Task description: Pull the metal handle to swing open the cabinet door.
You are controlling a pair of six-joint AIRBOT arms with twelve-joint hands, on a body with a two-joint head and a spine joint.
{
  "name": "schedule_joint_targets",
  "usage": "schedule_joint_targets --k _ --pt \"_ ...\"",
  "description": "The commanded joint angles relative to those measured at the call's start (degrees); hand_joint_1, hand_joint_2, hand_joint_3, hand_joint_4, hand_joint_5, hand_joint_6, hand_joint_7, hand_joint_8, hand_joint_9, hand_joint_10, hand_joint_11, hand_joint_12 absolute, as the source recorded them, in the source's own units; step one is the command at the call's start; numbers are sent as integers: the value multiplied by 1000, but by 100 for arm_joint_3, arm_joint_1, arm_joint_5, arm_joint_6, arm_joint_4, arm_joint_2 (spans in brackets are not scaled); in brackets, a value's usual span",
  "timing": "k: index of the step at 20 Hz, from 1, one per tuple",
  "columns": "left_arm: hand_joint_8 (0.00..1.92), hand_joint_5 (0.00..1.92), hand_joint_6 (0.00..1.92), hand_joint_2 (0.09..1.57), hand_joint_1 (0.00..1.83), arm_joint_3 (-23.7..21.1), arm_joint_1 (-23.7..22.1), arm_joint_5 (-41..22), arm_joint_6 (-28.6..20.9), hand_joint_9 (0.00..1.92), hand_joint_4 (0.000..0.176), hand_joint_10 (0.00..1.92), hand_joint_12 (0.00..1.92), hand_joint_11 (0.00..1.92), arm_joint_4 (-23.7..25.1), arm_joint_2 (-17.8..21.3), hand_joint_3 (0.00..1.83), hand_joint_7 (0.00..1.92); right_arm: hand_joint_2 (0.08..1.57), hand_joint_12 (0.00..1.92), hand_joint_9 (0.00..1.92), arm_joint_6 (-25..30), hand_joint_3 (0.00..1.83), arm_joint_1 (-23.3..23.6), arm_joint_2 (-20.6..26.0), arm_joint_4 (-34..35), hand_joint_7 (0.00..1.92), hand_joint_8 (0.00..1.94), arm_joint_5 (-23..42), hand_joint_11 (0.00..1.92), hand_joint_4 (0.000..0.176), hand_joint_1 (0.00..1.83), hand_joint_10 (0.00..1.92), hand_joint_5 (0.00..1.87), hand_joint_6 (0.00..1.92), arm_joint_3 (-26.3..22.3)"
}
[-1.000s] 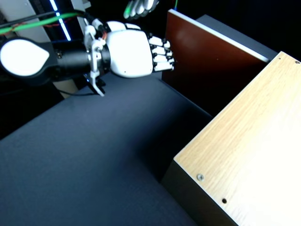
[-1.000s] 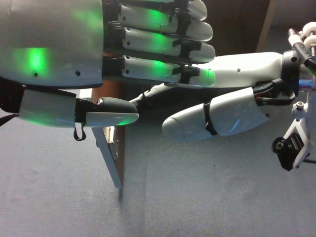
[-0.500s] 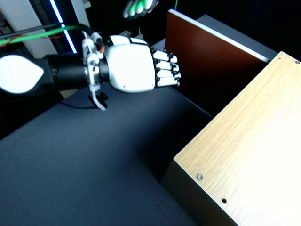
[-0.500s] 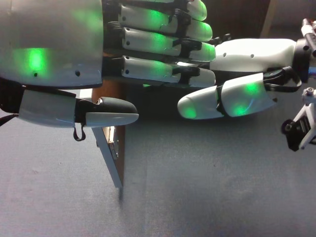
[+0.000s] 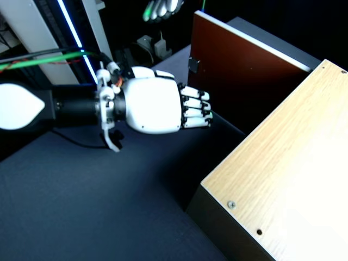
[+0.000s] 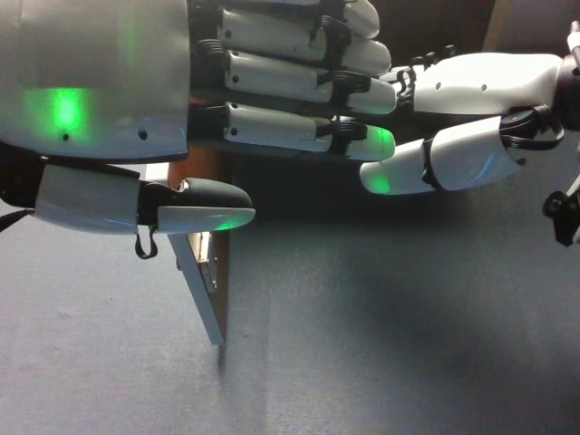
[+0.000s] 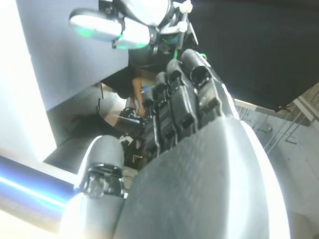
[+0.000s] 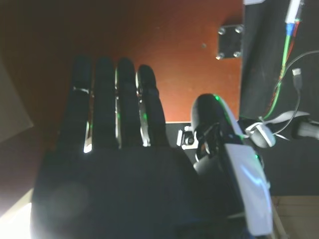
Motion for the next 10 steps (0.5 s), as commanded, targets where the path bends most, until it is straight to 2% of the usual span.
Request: schedule_joint_targets --k 1,5,10 --pt "0 280 5 1568 0 2 -56 -153 49 245 0 0 613 0 -564 37 143 274 1571 725 278 -5 93 40 48 288 313 0 330 0 0 0 0 320 0 38" --pt "4 282 4 1571 0 2 -56 -153 49 255 0 4 628 0 -564 37 142 283 1571 761 288 -175 91 38 111 279 316 2 310 0 0 0 3 315 0 154" --pt "1 289 4 1570 0 2 -56 -153 49 258 0 2 644 0 -564 37 146 287 1571 763 287 -1433 89 38 237 280 317 1 60 0 0 0 2 321 4 174"
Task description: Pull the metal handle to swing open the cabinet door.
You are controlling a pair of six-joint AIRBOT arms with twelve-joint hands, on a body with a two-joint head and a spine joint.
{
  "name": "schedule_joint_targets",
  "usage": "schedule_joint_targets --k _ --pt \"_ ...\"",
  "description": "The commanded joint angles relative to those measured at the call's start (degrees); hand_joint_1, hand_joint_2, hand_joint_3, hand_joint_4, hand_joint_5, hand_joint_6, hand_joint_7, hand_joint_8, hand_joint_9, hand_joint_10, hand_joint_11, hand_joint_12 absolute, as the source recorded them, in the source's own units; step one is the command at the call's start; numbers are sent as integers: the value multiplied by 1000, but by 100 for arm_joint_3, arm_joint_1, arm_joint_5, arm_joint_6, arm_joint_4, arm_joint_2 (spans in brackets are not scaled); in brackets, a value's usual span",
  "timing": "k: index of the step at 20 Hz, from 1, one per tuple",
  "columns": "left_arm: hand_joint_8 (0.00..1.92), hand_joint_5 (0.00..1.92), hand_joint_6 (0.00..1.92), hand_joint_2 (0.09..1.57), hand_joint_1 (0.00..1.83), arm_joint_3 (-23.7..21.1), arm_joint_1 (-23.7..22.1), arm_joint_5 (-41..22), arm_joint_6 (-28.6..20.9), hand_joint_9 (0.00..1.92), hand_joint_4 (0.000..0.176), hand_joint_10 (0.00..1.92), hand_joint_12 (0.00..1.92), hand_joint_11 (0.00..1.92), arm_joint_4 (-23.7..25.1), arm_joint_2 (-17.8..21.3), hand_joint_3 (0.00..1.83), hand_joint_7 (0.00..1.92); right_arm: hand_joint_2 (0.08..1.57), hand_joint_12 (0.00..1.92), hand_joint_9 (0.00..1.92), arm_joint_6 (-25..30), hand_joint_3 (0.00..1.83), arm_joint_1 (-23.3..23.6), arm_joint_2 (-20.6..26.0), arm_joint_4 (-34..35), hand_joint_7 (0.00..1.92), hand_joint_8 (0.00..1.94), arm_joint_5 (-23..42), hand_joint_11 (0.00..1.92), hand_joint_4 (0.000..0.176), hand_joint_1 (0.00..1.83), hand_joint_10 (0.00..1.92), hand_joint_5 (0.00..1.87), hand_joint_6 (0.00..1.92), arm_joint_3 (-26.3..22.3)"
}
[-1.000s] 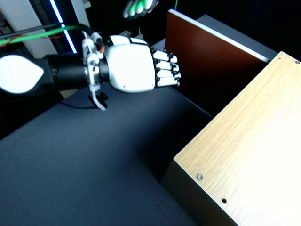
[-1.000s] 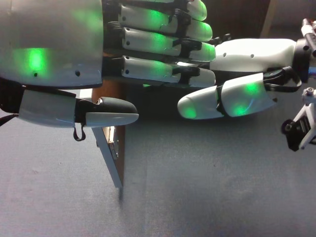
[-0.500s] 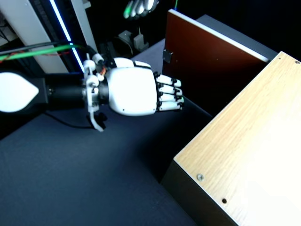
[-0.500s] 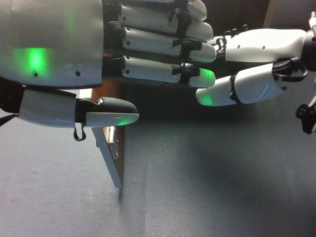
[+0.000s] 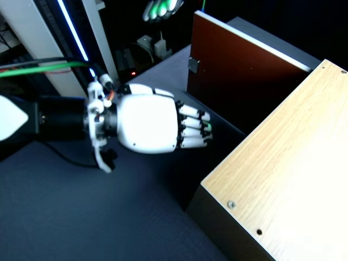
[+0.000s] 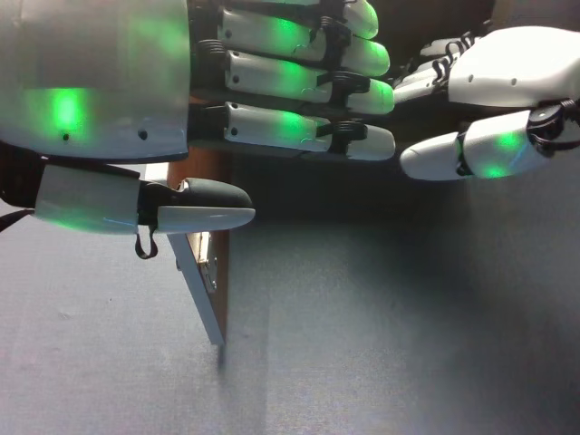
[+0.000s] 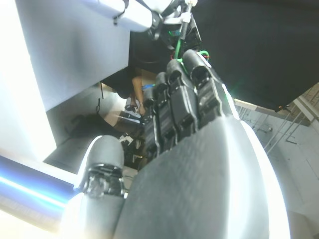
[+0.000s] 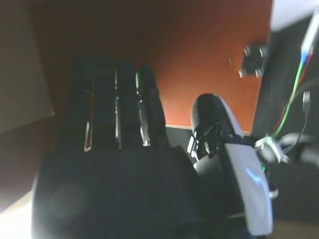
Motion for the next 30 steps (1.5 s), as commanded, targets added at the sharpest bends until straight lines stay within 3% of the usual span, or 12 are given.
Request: schedule_joint_targets --k 1,6,9,15,20,21,25,30 --pt "1 288 3 1570 0 2 -56 -153 49 260 0 2 657 0 -564 37 141 289 1571 764 290 -229 88 38 80 251 320 2 352 0 0 0 3 323 4 61" --pt "2 286 3 1571 0 2 -56 -153 49 269 0 3 676 0 -564 37 149 293 1571 756 285 -104 88 39 184 211 313 1 502 0 0 0 1 309 1 218" --pt "2 274 1 1571 0 2 -56 -153 49 254 0 4 634 0 -564 37 148 280 1571 730 282 759 80 42 224 -302 316 2 655 0 0 0 0 320 4 378" --pt "3 288 7 1566 0 2 -56 -153 49 251 0 3 620 0 -564 37 139 282 1571 738 280 1537 95 250 144 -1074 313 0 662 0 0 0 0 315 0 525" --pt "1 286 1 1571 0 2 -56 -153 49 256 0 0 616 0 -564 37 129 284 1571 741 275 3054 93 664 -11 -2438 309 1 844 0 0 0 1 315 1 771" --pt "1 283 0 1570 0 2 -56 -153 49 255 0 0 613 0 -564 37 129 283 1571 738 276 3571 95 800 -43 -2902 310 2 870 0 0 0 2 317 2 819" --pt "3 291 3 1571 0 2 -56 -153 49 263 0 2 636 0 -564 37 122 296 1571 738 279 4581 95 1118 -54 -3981 312 2 1040 0 0 0 3 322 3 831" --pt "1 297 2 1571 0 2 -56 -153 49 257 0 2 651 0 -564 37 111 294 1571 717 276 4355 90 1204 -53 -4185 310 0 1649 0 0 0 0 316 1 824"
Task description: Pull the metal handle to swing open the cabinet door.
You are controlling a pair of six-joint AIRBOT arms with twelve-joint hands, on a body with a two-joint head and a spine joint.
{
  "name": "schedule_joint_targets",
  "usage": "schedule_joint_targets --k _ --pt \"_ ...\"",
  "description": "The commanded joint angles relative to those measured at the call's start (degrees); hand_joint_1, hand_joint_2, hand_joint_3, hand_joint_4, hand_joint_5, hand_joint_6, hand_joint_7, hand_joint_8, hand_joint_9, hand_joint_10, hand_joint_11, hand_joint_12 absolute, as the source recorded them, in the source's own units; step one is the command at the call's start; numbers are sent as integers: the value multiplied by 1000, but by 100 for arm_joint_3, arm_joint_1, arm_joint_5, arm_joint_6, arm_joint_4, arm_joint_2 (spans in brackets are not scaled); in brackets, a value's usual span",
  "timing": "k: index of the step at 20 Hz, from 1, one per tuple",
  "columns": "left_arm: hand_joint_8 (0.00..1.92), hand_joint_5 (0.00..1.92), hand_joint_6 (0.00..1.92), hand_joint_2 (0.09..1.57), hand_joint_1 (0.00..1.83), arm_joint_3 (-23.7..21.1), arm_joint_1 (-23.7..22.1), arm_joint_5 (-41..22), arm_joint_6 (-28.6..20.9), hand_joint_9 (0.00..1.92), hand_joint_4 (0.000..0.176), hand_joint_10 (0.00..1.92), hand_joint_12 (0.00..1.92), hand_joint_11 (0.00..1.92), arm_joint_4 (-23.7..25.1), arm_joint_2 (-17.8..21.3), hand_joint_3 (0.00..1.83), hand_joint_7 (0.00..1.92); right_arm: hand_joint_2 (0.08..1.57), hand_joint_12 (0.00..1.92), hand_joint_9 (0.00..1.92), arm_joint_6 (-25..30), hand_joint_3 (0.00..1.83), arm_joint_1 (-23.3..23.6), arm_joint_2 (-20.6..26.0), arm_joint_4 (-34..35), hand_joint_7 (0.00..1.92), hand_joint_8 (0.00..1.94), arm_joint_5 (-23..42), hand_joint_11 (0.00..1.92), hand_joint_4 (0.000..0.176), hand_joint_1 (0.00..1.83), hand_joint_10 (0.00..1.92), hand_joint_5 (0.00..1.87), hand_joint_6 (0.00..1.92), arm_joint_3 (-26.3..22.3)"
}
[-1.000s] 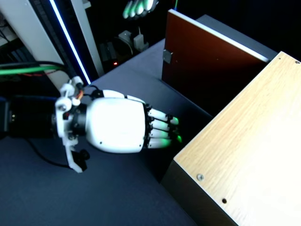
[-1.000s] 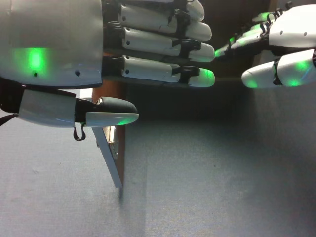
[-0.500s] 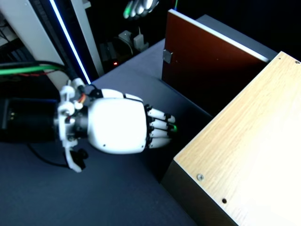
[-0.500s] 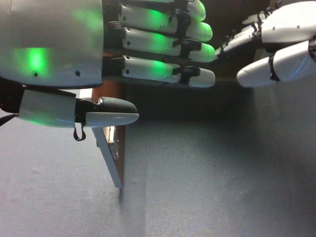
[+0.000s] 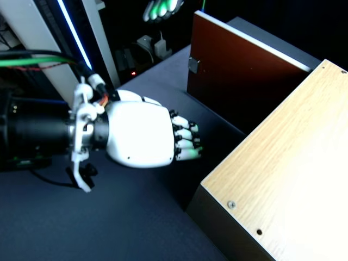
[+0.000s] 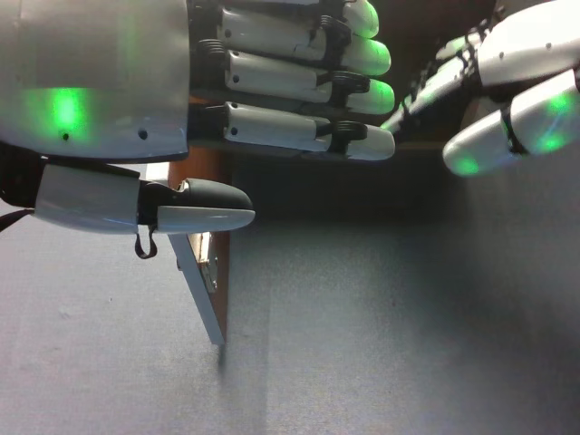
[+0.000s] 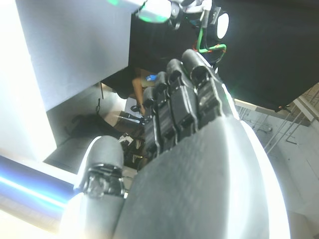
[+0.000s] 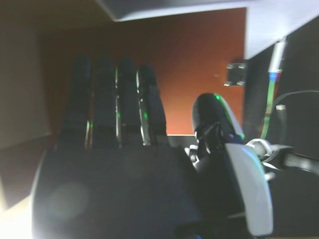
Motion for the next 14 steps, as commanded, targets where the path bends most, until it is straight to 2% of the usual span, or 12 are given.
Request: schedule_joint_targets --k 1,6,11,14 --pt "2 302 4 1571 0 2 -56 -155 49 262 0 3 652 0 -567 37 111 298 1571 715 275 -154 91 126 36 344 308 0 215 0 0 0 0 316 1 0" --pt "0 293 0 1566 0 2 -56 -155 49 248 0 0 630 0 -567 37 122 285 1571 726 279 -1092 100 163 275 313 318 3 665 0 0 0 4 333 5 -318" --pt "2 303 4 1571 0 2 -56 -155 49 257 0 2 646 0 -567 37 110 293 1571 725 274 -2840 88 166 644 881 304 0 783 0 0 0 1 300 0 -986" --pt "0 296 0 1570 0 2 -56 -155 49 246 0 0 640 0 -567 37 113 282 1571 769 289 -3318 89 166 855 972 317 4 964 0 0 0 5 315 6 -1228"
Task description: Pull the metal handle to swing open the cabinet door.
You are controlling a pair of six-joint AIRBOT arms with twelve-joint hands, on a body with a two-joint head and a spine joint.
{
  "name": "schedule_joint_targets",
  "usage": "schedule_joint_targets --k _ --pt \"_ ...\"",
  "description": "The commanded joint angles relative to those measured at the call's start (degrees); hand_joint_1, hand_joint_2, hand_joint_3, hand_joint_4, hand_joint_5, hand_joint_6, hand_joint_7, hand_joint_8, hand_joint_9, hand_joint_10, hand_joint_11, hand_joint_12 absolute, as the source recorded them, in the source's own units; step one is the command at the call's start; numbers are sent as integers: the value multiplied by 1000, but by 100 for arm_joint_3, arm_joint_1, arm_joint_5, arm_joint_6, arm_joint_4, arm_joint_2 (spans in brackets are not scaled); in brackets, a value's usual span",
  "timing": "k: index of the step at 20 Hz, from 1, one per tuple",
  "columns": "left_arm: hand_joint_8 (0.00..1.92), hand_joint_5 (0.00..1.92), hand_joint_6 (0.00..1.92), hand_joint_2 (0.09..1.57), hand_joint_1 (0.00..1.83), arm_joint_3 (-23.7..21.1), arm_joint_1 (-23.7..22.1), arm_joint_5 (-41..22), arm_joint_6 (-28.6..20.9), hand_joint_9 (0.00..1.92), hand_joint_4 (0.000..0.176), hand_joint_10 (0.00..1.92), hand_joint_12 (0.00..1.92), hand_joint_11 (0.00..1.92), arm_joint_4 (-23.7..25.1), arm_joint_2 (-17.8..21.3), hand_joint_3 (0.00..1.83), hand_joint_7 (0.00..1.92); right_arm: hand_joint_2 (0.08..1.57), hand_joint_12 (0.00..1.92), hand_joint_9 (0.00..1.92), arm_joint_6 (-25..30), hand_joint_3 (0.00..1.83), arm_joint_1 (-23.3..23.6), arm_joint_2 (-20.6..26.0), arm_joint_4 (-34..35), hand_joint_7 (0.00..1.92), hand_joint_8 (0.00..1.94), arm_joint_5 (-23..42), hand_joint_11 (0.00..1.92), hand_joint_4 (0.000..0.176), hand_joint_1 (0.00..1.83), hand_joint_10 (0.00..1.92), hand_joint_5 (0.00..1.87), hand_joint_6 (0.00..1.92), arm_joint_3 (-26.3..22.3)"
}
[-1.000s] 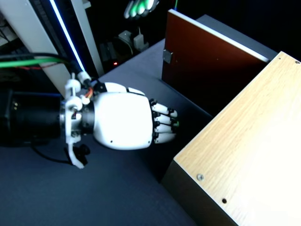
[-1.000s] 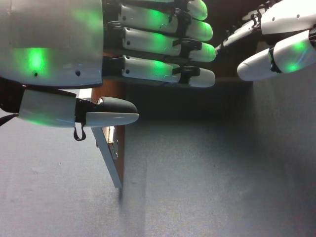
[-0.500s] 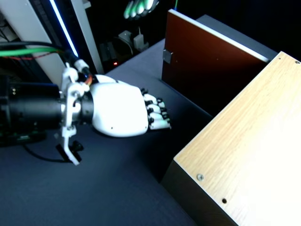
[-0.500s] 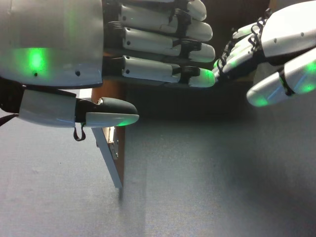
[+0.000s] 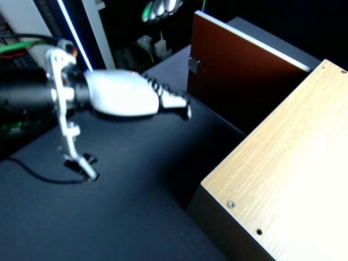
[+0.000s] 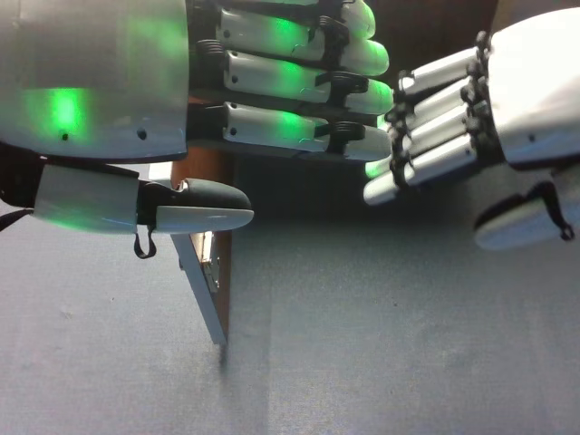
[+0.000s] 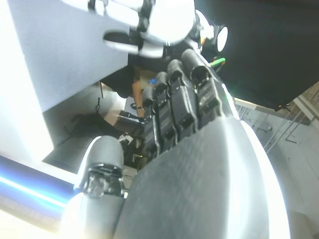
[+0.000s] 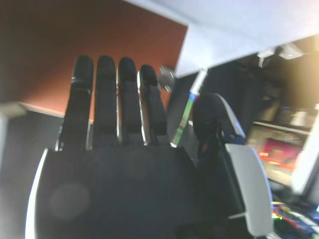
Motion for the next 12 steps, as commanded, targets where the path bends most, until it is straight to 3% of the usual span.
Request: schedule_joint_targets --k 1,5,12 --pt "0 296 0 1571 0 2 -56 -157 49 245 0 0 620 0 -567 37 111 280 1571 774 287 -220 91 31 162 621 317 3 166 0 0 0 4 319 7 -58" --pt "3 297 0 1571 0 2 -56 -157 49 256 0 4 620 0 -567 37 107 289 1571 791 295 -651 92 16 456 851 320 2 407 0 0 0 3 316 4 -368" --pt "1 291 3 1571 0 2 -56 -157 49 253 0 1 604 0 -567 37 104 288 1571 738 278 -880 96 69 863 987 304 1 629 0 0 0 3 303 0 -814"
